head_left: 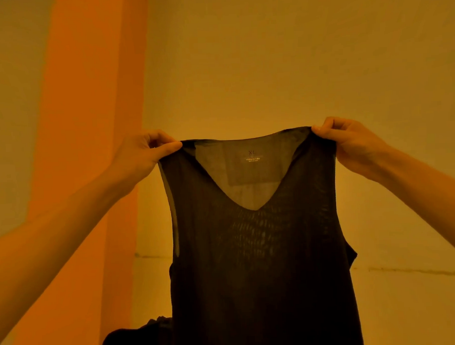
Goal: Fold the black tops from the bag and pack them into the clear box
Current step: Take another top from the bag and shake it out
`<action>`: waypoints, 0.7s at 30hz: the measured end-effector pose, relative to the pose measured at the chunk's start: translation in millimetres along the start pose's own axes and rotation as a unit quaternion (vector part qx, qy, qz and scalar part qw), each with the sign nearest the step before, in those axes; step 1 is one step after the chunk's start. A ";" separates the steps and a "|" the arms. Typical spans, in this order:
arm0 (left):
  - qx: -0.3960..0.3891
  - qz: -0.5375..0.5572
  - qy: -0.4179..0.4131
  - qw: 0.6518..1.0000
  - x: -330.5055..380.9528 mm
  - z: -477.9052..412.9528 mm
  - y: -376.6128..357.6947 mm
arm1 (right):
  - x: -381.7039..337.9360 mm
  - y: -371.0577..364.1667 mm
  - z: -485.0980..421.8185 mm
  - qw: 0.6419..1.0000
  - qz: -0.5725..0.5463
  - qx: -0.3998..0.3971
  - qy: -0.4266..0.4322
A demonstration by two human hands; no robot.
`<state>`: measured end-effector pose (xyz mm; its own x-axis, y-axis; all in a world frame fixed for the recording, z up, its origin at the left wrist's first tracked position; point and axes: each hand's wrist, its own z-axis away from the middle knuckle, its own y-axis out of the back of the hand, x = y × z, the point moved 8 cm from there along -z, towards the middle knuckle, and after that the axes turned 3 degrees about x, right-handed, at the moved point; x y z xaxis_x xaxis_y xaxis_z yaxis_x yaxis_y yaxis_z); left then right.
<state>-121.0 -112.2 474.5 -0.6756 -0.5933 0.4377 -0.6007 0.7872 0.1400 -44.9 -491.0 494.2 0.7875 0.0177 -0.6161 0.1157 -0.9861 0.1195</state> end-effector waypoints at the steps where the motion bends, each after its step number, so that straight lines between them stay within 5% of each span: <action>1: -0.007 0.006 0.004 1.000 0.3 0.2 1.2 | -1.6 1.6 -0.1 1.000 0.003 0.003 0.005; 7: -0.084 0.028 0.028 0.996 -1.8 3.2 -9.2 | -1.2 -10.3 7.3 0.996 0.071 0.000 0.046; 21: -0.038 0.294 0.020 0.955 31.9 48.3 26.0 | -45.0 -20.0 68.3 0.994 0.009 -0.025 0.102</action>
<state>-178.7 -118.8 449.2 -0.8687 -0.0385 0.4938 -0.0878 0.9931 -0.0772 -124.0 -483.3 466.4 0.8953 0.0390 -0.4437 0.1273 -0.9770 0.1709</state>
